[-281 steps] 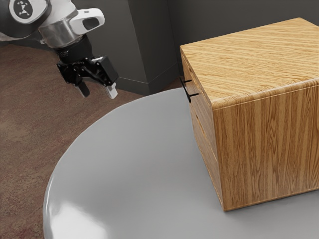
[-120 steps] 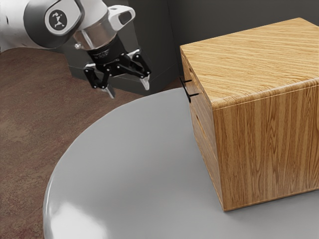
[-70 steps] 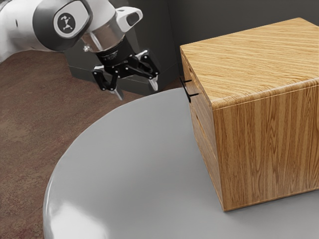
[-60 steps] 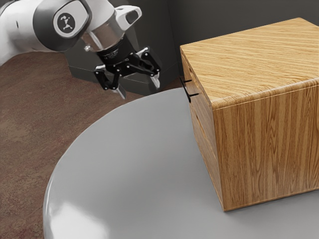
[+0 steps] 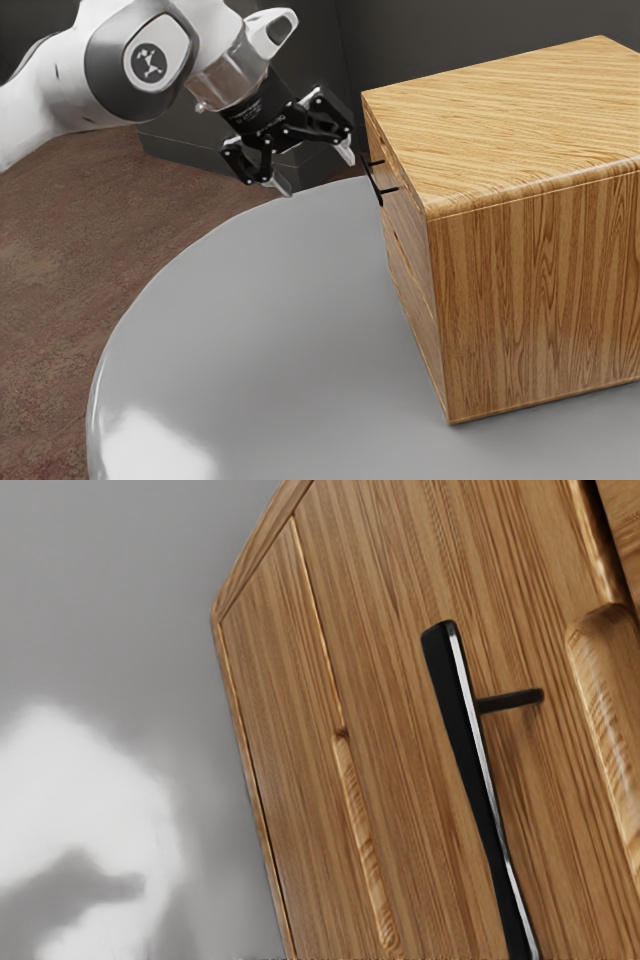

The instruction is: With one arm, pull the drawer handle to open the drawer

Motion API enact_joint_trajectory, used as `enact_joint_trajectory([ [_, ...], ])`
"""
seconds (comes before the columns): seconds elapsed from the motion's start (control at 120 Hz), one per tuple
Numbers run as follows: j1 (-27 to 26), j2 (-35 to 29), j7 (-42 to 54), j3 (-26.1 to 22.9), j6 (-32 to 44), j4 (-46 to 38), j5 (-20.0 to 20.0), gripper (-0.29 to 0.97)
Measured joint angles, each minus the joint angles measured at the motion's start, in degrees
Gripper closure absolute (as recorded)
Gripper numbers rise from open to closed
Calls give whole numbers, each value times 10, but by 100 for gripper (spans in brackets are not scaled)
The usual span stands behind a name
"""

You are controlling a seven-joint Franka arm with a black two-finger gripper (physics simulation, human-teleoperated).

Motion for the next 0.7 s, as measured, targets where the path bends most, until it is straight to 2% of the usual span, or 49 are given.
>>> enact_joint_trajectory([
  [0.7,-5,3,-4,-2,47,-25,-30,0],
])
